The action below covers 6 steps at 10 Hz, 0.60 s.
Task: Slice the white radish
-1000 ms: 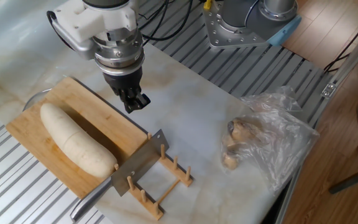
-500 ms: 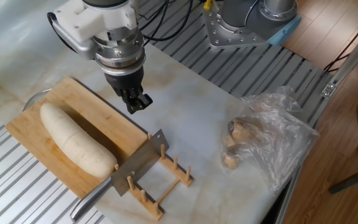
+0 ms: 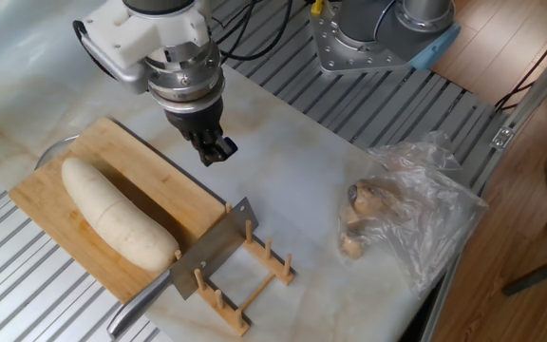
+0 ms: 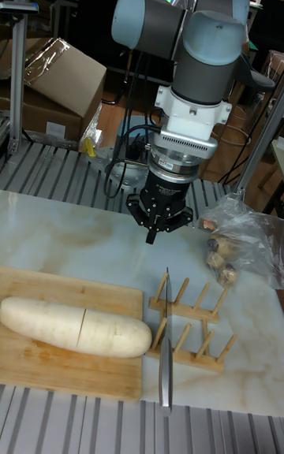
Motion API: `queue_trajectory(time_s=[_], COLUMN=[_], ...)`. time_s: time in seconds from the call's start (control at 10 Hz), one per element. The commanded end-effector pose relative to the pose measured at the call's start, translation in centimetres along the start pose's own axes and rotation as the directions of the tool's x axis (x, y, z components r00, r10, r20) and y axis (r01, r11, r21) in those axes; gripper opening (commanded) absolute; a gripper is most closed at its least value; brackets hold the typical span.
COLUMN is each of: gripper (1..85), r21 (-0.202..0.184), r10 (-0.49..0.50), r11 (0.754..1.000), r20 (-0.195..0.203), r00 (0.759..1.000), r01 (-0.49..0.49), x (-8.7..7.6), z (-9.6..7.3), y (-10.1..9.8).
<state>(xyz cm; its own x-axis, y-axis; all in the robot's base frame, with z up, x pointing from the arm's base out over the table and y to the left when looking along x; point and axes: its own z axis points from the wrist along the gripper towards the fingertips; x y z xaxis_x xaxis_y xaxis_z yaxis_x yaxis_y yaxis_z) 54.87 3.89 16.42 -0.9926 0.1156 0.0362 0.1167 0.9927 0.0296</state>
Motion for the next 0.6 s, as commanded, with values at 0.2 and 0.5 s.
queue_trajectory(time_s=[0.2, 0.5], gripper=[1.3, 1.3], r21=[-0.013, -0.021], r10=[-0.015, 0.021], r11=[1.000, 1.000], r20=[-0.005, -0.044], r00=[1.000, 0.999], r01=[0.015, -0.021], x=[0.0, -2.7], z=[-0.1, -0.4], y=[0.3, 1.5])
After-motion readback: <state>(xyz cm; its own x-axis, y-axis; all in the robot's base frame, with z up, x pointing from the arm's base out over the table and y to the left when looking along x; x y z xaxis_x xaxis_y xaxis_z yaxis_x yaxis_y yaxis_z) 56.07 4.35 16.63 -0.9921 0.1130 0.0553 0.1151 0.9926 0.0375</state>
